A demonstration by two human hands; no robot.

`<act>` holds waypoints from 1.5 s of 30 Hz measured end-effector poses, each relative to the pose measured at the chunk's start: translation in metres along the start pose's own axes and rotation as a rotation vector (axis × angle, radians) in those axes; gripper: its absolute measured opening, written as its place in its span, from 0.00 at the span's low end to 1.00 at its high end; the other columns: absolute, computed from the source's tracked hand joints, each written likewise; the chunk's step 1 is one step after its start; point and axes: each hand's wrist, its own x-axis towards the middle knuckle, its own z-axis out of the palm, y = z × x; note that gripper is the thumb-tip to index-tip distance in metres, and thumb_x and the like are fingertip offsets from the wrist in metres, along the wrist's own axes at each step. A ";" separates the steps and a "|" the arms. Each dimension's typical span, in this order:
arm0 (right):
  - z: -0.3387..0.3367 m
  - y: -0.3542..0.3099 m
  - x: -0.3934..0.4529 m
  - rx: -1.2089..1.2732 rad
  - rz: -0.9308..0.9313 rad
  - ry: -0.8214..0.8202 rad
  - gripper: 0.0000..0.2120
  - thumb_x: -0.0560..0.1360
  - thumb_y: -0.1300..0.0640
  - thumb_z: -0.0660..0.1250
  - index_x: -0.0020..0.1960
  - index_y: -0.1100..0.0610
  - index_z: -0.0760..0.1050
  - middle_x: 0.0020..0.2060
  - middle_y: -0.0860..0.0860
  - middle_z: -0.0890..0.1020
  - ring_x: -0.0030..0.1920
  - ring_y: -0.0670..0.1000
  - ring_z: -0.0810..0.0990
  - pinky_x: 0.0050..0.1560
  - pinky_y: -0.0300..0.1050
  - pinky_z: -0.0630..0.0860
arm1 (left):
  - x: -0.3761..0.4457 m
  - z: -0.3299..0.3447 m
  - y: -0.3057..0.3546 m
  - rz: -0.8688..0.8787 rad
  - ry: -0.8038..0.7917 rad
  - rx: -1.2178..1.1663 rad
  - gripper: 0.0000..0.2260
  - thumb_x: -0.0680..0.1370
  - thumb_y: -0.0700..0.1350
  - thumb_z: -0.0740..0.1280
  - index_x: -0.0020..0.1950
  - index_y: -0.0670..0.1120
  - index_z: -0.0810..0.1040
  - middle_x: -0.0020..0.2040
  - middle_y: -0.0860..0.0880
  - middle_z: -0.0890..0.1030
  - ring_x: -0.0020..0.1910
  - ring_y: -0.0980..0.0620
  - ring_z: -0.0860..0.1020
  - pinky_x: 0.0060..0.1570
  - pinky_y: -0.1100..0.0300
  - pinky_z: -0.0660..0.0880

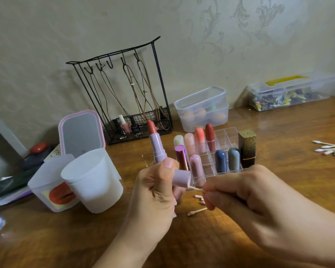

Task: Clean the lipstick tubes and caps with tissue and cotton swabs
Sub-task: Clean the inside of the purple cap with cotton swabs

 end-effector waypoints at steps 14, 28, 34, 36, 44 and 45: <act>-0.003 0.005 -0.003 -0.137 0.019 -0.007 0.10 0.78 0.52 0.63 0.37 0.48 0.72 0.26 0.46 0.71 0.27 0.49 0.70 0.27 0.36 0.66 | 0.005 -0.003 -0.005 -0.025 -0.050 0.141 0.29 0.76 0.68 0.51 0.32 0.48 0.76 0.26 0.49 0.69 0.27 0.58 0.70 0.28 0.65 0.67; 0.006 -0.004 -0.002 -0.038 0.047 0.103 0.09 0.77 0.55 0.66 0.38 0.48 0.76 0.24 0.36 0.70 0.25 0.40 0.70 0.27 0.25 0.60 | 0.000 0.001 -0.008 0.092 -0.126 0.284 0.24 0.72 0.68 0.50 0.44 0.51 0.75 0.33 0.54 0.74 0.31 0.58 0.74 0.29 0.66 0.69; 0.006 -0.006 -0.002 -0.055 0.055 -0.018 0.08 0.77 0.54 0.64 0.40 0.50 0.78 0.25 0.41 0.71 0.26 0.44 0.71 0.27 0.29 0.62 | 0.000 0.000 -0.008 0.163 -0.139 0.308 0.29 0.71 0.75 0.47 0.44 0.53 0.74 0.36 0.58 0.73 0.36 0.59 0.74 0.32 0.70 0.70; 0.003 -0.006 -0.001 -0.016 0.066 0.077 0.09 0.76 0.54 0.65 0.37 0.49 0.77 0.24 0.40 0.71 0.25 0.43 0.70 0.27 0.27 0.61 | 0.000 0.000 -0.009 0.197 -0.140 0.320 0.31 0.72 0.74 0.47 0.45 0.49 0.73 0.38 0.56 0.73 0.37 0.58 0.74 0.32 0.69 0.70; 0.002 -0.008 0.000 0.117 0.112 0.054 0.11 0.77 0.54 0.64 0.37 0.51 0.77 0.22 0.40 0.71 0.23 0.43 0.69 0.26 0.27 0.61 | 0.000 -0.002 -0.011 0.249 -0.153 0.356 0.22 0.78 0.65 0.51 0.39 0.50 0.72 0.38 0.58 0.70 0.40 0.57 0.71 0.37 0.69 0.68; 0.003 -0.006 -0.001 0.135 0.135 0.103 0.12 0.78 0.53 0.64 0.36 0.51 0.77 0.22 0.40 0.71 0.23 0.43 0.70 0.25 0.28 0.61 | 0.001 -0.002 -0.011 0.269 -0.160 0.374 0.21 0.79 0.63 0.51 0.37 0.51 0.71 0.38 0.57 0.69 0.40 0.57 0.71 0.38 0.70 0.68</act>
